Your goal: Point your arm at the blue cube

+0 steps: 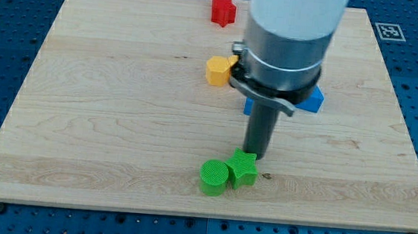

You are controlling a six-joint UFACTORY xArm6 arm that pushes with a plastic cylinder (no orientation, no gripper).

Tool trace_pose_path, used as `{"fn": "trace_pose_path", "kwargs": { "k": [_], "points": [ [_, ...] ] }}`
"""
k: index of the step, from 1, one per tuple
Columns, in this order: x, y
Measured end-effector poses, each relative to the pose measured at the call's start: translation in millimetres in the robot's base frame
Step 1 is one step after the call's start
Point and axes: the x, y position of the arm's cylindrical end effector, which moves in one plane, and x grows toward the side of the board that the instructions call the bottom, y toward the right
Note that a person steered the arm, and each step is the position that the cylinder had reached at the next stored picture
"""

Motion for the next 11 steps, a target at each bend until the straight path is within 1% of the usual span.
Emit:
{"fn": "trace_pose_path", "kwargs": {
  "k": [1, 4, 5, 7, 9, 11],
  "points": [
    [3, 19],
    [31, 19],
    [34, 19],
    [29, 23],
    [3, 23],
    [2, 13]
  ]
}}
